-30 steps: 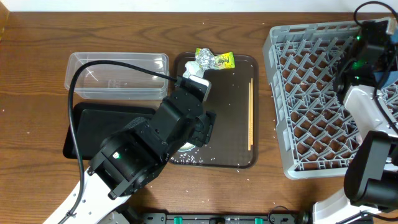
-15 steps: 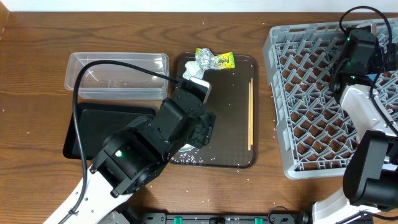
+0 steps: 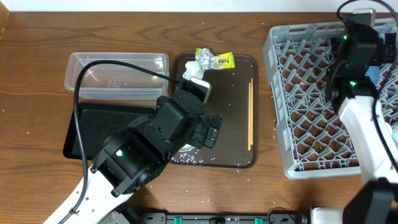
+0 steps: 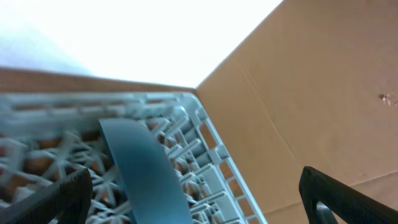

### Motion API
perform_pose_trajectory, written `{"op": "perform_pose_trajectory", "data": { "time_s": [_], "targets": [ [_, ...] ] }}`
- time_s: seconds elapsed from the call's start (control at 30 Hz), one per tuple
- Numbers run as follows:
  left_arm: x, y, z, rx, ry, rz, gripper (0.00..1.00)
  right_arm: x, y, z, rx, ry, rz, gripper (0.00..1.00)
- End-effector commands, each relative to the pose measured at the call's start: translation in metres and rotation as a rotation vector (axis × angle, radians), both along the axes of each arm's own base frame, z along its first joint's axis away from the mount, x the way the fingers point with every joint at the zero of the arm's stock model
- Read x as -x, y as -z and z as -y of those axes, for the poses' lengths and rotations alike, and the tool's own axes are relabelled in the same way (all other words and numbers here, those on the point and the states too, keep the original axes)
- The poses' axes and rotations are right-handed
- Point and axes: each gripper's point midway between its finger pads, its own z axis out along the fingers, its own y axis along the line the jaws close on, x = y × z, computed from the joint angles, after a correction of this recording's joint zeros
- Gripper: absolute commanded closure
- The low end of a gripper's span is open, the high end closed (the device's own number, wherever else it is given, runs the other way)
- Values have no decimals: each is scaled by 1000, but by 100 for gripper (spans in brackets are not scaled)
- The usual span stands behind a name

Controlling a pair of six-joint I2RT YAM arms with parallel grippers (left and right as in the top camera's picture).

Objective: Sort waste into correct bins and load items into the dishwasher rack
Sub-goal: 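Lower the blue pan into the rack with the right gripper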

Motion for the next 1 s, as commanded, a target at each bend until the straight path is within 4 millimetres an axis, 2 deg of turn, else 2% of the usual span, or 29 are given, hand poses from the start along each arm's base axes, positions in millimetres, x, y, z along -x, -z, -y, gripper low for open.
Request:
{"op": "perform_pose_trajectory", "data": {
  "time_s": [0.0,0.13,0.23,0.3,0.37,0.47,0.53,0.63,0.7,0.77,0.97],
  "targets": [
    [0,-4,1,4,2,6,2,-3,-14,-29,-97,-103,72,1],
    [0,-4,1,6,3,6,2,3,-19,-41,-106,-132,66,1],
    [3,-3,4,17,24,-11,2,9,-6,-50,-178,-122,42,1],
    [4,-2,4,14,25,-16,2,13,10,-60,-272,-122,21,1],
    [5,0,3,3,27,-22,2,15,32,-83,-416,-185,-31,1],
    [4,3,-2,-36,24,-16,2,24,60,-126,-651,-292,-125,12],
    [2,4,-4,-47,12,-12,2,33,73,-152,-784,-338,-187,20],
    [2,5,-4,-48,12,-13,2,48,85,-182,-923,-369,-263,24],
    [1,8,-3,-55,12,-20,2,60,91,-207,-968,-427,-339,24],
    [0,10,-2,-62,13,-27,2,72,97,-223,-982,-456,-399,24],
    [-1,11,-1,-65,11,-30,2,102,114,-256,-959,-491,-547,23]
  ]
}}
